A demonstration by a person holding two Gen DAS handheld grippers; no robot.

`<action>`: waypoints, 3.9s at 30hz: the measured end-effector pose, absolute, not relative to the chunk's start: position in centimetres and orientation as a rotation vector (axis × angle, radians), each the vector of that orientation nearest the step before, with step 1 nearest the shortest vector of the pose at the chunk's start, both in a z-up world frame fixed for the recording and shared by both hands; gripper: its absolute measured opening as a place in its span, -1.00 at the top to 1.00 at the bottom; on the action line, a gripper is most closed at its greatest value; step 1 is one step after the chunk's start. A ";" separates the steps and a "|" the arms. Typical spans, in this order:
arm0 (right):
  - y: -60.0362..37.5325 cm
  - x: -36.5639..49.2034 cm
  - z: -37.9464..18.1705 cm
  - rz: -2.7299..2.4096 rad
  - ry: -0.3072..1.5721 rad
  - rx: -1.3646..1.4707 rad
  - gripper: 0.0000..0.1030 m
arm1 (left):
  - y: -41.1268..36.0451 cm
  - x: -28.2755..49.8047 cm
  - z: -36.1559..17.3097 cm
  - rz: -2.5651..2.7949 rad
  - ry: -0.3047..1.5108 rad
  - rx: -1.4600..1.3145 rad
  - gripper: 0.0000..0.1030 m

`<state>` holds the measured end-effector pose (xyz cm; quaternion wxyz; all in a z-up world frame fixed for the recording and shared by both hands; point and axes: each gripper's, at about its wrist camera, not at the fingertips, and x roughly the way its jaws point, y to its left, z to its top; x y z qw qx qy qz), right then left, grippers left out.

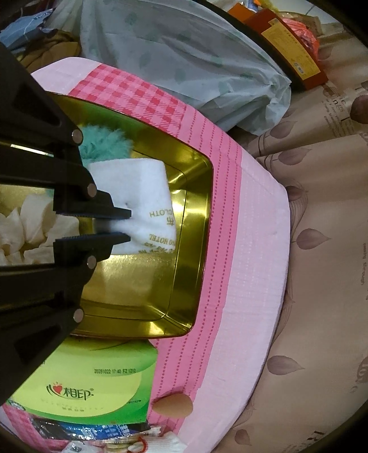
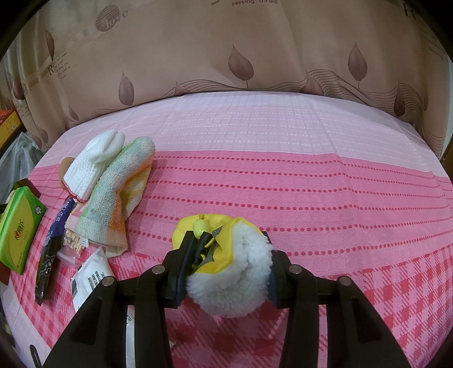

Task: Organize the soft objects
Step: 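Lower the white towel into the gold tin and open the left gripper, then carry the yellow duck plush with the right gripper toward the gold tin, then lower the duck plush into the gold tin and open the right gripper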

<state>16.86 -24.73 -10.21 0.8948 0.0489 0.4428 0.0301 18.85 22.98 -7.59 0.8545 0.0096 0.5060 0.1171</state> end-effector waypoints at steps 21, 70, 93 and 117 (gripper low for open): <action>-24.5 17.0 -10.3 0.058 0.919 0.091 0.20 | 20.6 15.5 -4.3 0.273 0.945 0.157 0.11; -18.1 11.0 -1.1 0.210 0.787 0.038 0.36 | 29.1 8.2 -3.7 0.455 0.899 -0.163 0.08; 8.0 10.6 -1.0 0.626 0.791 -0.172 0.36 | 31.6 7.5 -3.8 0.552 0.893 -0.242 0.08; 18.2 11.2 -4.4 0.758 0.833 -0.288 0.36 | 36.4 5.3 -4.1 0.743 0.882 -0.430 0.08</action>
